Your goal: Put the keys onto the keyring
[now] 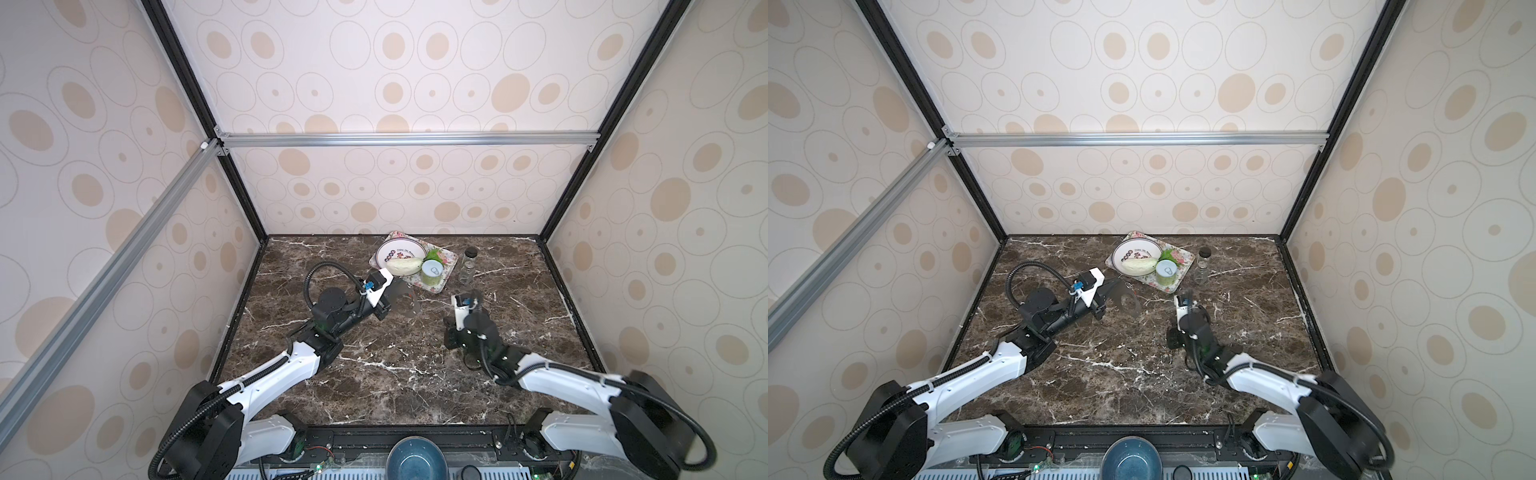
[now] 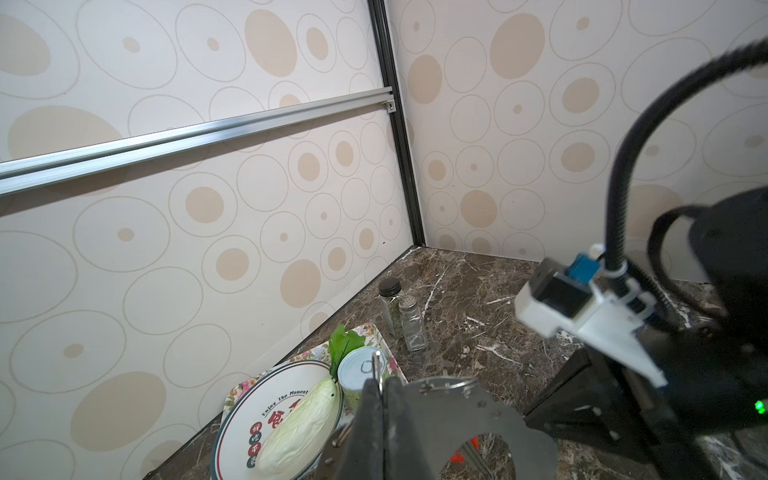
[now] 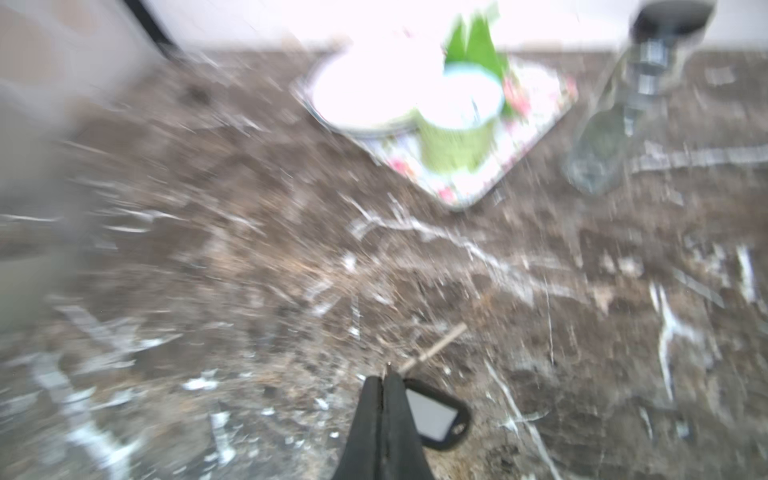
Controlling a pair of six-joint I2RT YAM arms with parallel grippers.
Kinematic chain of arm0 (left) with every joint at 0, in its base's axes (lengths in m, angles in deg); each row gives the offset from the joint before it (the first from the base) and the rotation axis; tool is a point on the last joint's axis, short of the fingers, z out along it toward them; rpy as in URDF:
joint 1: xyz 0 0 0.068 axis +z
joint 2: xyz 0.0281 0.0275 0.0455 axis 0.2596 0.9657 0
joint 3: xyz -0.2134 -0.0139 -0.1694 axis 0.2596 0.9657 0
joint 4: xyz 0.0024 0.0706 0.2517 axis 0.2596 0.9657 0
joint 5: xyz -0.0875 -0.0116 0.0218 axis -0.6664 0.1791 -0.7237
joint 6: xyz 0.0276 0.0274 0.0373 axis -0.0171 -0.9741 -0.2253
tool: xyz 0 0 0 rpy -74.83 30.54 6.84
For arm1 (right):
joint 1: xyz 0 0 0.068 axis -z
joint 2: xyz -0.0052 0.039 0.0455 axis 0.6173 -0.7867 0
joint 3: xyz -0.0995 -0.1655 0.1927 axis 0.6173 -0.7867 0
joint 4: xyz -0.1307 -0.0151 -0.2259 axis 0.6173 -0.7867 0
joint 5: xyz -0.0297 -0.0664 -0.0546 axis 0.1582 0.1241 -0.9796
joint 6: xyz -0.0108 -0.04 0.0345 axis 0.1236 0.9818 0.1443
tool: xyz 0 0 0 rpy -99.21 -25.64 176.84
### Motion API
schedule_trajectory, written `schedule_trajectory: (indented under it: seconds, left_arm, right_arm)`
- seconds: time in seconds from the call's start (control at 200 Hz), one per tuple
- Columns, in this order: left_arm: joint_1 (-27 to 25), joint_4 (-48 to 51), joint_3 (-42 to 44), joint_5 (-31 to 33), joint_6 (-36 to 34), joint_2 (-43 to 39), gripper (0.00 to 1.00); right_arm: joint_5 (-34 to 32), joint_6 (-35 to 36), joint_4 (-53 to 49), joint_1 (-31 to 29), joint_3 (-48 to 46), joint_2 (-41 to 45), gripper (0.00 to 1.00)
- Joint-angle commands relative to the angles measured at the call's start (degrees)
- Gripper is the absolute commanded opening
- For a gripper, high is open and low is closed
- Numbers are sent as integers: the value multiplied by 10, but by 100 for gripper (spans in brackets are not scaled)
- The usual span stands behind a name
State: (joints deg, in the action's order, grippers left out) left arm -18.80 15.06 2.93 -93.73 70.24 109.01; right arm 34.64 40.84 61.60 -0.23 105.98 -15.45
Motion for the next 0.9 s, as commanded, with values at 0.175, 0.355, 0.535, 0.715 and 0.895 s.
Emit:
schedule_trajectory:
  seconds: [0.175,0.355,0.535,0.715,0.895]
  left_arm:
    - [2,-37,8,-56,-42,-23,0]
    - [1,-32,10,-95,-54,-29,0]
    - [1,-23,7,-145,-69,-26,0]
    - [-1,-20,9,-168,-87,-27,0]
    - [-3,-17,3,-186,-97,-13,0]
  right_arm:
    - [247,151,122,30,-113,237,0]
    - [300,159,123,30,-129,291,0]
    - [339,156,127,30,-123,292,0]
    - [297,133,115,30,-101,274,0]
    - [200,114,48,29,-63,252,0]
